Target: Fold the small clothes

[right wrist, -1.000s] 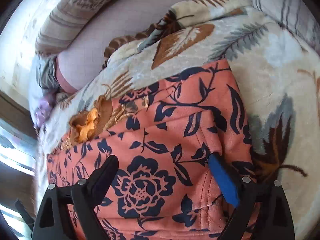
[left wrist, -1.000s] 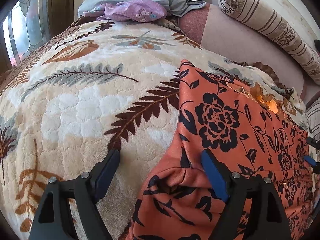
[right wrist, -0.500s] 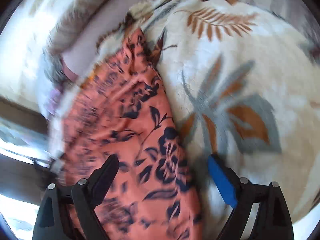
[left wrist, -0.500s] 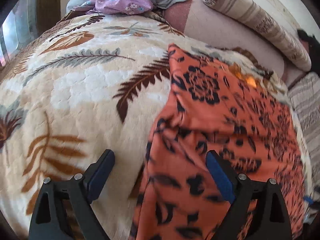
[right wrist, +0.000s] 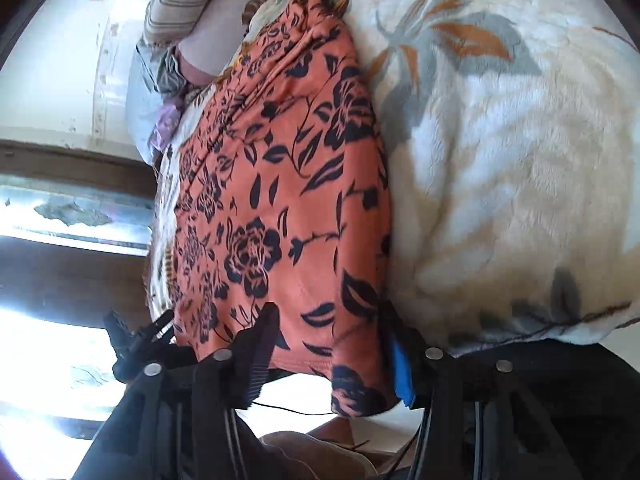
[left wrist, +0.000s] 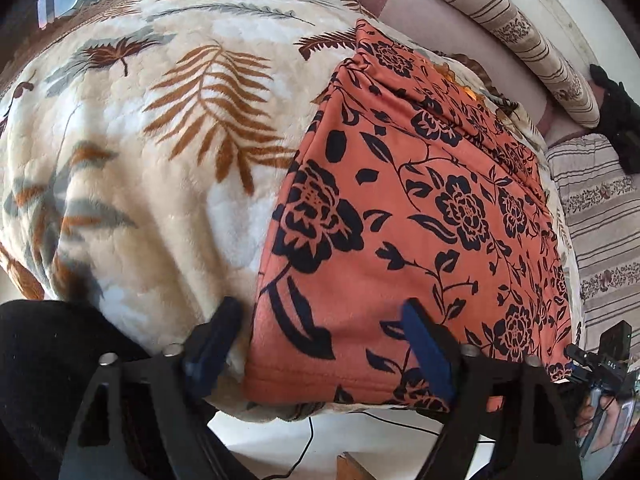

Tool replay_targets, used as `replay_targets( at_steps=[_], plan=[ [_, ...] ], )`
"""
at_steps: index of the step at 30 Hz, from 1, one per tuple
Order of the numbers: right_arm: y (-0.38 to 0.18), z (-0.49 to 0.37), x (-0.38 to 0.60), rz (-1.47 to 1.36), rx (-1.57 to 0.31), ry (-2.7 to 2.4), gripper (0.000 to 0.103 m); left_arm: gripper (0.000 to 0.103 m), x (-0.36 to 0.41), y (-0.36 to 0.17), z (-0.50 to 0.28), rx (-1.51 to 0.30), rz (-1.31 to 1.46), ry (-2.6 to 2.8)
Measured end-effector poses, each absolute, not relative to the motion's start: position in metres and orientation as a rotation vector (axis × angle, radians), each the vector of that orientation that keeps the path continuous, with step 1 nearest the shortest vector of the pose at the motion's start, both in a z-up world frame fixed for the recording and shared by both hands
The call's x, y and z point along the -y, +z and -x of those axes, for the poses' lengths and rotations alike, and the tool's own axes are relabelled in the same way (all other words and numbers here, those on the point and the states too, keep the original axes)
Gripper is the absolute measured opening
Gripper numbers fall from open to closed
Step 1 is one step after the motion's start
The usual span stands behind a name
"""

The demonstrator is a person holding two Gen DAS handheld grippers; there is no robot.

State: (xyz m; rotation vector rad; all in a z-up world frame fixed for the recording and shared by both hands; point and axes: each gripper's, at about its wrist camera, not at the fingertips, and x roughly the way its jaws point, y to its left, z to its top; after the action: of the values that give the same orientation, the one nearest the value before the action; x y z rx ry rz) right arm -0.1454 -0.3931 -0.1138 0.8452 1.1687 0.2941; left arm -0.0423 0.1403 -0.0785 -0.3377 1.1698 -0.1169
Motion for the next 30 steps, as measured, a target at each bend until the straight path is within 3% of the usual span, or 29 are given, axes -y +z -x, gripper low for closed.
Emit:
replay_targets(
  at_steps=[1, 2, 6, 8, 9, 10, 11, 12, 14, 20, 24, 26, 27, 29, 30],
  plan=[
    [-0.114, 0.145, 0.391, -0.826, -1.172, 0.289, 0.052, 0.047, -0.141, -0.08, 0.044, -1.185, 0.33, -0.099],
    [-0.114, 0.145, 0.389, -0.809, -1.176, 0.282, 0.052, 0.04, -0.143, -0.081, 0.045, -1.184, 0.326, -0.085],
    [-0.113, 0.15, 0.391, -0.783, -1.182, 0.257, 0.054, 0.039, -0.15, -0.08, 0.047, -1.202, 0.371, -0.097],
    [-0.114, 0.147, 0.389, -0.799, -1.178, 0.268, 0.065, 0.057, -0.15, -0.079, 0.049, -1.205, 0.366, -0.113],
    [-0.113, 0.147, 0.387, -0.793, -1.176, 0.271, 0.065, 0.057, -0.148, -0.079, 0.05, -1.199, 0.353, -0.122],
    [-0.112, 0.147, 0.386, -0.781, -1.178, 0.271, 0.065, 0.056, -0.145, -0.08, 0.051, -1.205, 0.317, -0.117],
    [-0.111, 0.147, 0.385, -0.77, -1.181, 0.271, 0.065, 0.037, -0.142, -0.082, 0.05, -1.222, 0.275, -0.105],
    [-0.111, 0.146, 0.384, -0.76, -1.191, 0.272, 0.061, 0.023, -0.14, -0.083, 0.05, -1.236, 0.232, -0.074],
    [-0.113, 0.145, 0.384, -0.74, -1.225, 0.244, 0.014, 0.007, -0.139, -0.079, 0.049, -1.238, 0.228, -0.085],
    [-0.071, 0.159, 0.397, -0.792, -1.11, 0.257, 0.01, 0.008, -0.143, -0.019, 0.055, -1.064, 0.29, -0.147],
    [-0.088, 0.149, 0.394, -0.809, -1.17, 0.274, 0.021, 0.013, -0.14, -0.056, 0.038, -1.163, 0.271, -0.09],
    [-0.113, 0.146, 0.39, -0.838, -1.249, 0.238, 0.06, 0.027, -0.139, -0.08, 0.036, -1.221, 0.282, -0.073],
    [-0.117, 0.146, 0.388, -0.839, -1.247, 0.24, 0.064, 0.03, -0.138, -0.082, 0.038, -1.199, 0.285, -0.073],
    [-0.116, 0.147, 0.386, -0.832, -1.234, 0.239, 0.064, 0.048, -0.136, -0.079, 0.041, -1.182, 0.303, -0.1],
    [-0.115, 0.147, 0.387, -0.834, -1.224, 0.24, 0.064, 0.048, -0.134, -0.079, 0.041, -1.186, 0.296, -0.106]
  ],
)
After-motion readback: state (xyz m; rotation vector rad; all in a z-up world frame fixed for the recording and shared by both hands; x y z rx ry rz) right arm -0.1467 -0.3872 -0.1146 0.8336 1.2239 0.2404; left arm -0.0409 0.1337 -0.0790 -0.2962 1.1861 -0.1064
